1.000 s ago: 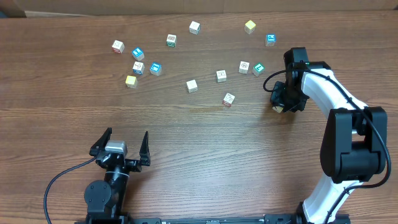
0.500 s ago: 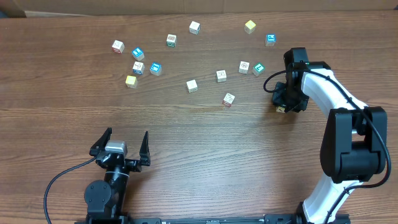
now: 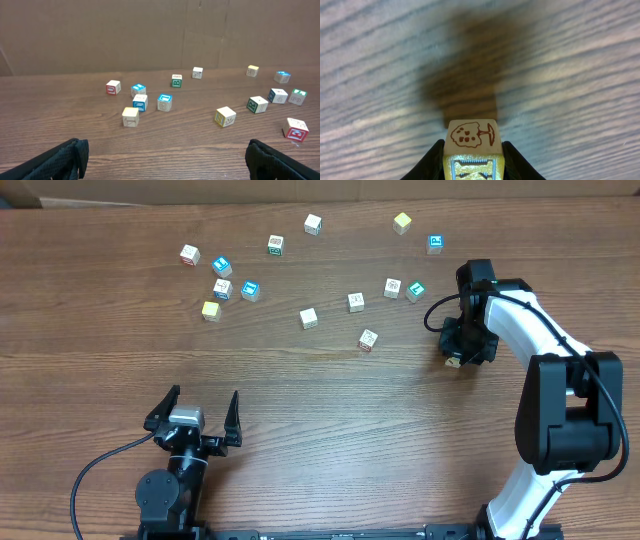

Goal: Form a horizontal line
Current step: 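Carry the yellow block left toward the table center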

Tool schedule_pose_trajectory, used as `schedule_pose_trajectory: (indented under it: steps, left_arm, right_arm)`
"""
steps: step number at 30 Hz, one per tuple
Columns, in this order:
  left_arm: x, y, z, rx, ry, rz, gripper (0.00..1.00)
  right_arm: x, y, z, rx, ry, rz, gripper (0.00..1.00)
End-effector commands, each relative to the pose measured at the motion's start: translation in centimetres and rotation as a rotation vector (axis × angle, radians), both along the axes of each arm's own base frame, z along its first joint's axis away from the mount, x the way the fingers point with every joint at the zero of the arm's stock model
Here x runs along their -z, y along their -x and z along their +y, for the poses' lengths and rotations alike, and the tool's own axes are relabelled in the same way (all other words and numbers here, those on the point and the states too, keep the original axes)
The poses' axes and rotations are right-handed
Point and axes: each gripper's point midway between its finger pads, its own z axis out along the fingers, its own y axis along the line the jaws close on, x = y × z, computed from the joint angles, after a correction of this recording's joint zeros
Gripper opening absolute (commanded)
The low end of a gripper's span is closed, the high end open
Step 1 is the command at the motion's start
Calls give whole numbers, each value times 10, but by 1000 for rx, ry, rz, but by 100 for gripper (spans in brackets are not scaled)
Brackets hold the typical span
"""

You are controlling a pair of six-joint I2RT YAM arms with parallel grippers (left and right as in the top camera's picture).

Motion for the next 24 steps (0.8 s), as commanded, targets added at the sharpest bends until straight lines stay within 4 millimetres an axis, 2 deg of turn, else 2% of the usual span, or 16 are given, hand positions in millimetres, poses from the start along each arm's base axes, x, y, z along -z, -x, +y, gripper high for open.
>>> schedule_pose_trajectory:
  steps: [1,9,19,24]
  left_arm:
    - [0,0,2,-9,-23,-7,100]
    - [0,0,2,-9,-23,-7,99]
    - [0,0,2,-9,-23,-7,99]
    - [0,0,2,-9,-23,-7,100]
  right_arm:
    - [3,8,14,-13,-70,37,29]
    - [2,28,46,-88,-99,109,29]
    - [2,49,114,-284,-99,134,30]
    - [2,61,143,-296,-89,135,30]
